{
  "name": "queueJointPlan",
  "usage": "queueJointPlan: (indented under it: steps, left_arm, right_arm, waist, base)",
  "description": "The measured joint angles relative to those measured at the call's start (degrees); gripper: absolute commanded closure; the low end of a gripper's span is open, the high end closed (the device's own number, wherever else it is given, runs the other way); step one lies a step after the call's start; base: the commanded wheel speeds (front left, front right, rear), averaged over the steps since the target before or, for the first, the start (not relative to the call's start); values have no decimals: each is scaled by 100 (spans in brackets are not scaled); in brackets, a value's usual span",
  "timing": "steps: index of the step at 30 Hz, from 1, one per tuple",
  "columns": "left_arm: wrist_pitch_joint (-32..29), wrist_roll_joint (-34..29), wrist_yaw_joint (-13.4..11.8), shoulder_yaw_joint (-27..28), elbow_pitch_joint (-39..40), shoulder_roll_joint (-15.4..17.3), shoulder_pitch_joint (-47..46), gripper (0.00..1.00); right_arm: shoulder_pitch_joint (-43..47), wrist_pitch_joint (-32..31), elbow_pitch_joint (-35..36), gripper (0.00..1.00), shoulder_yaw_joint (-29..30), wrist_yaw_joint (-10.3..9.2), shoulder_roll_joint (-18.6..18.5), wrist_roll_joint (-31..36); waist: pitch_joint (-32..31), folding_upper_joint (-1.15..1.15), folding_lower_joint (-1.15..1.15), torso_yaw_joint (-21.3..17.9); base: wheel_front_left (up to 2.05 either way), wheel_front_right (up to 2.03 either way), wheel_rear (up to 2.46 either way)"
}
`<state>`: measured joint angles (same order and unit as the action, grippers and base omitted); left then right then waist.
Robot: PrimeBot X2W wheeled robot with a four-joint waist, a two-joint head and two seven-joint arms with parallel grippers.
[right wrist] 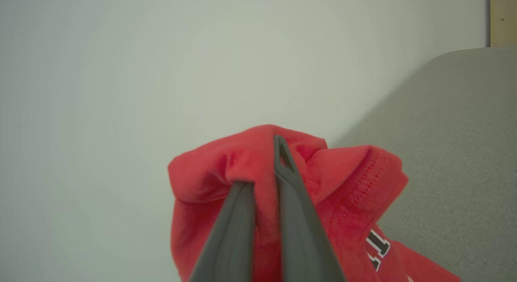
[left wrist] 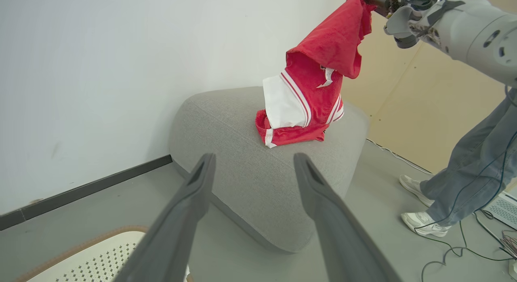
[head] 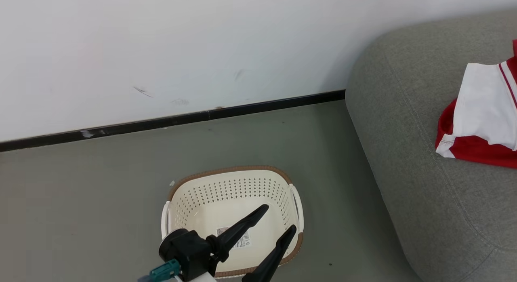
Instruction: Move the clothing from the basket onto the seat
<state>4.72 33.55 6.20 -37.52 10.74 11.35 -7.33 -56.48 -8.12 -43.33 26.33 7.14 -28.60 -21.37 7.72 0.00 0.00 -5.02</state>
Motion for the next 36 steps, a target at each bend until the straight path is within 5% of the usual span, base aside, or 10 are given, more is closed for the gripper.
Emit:
queueJointPlan:
  steps: [13,36]
  left_arm:
    - [-171,1,0,-30,94,36,-227,0]
    - [-475,-8,0,53,287,292,-446,0]
  right_arm:
    - [-47,158,-749,100,735,0,30,285]
    - [-14,669,-1489,100,1149,0,659,497]
  waist:
    - [411,0,0,91]
    - [1095,0,0,-39]
  base:
    - [0,0,0]
    - [0,0,0]
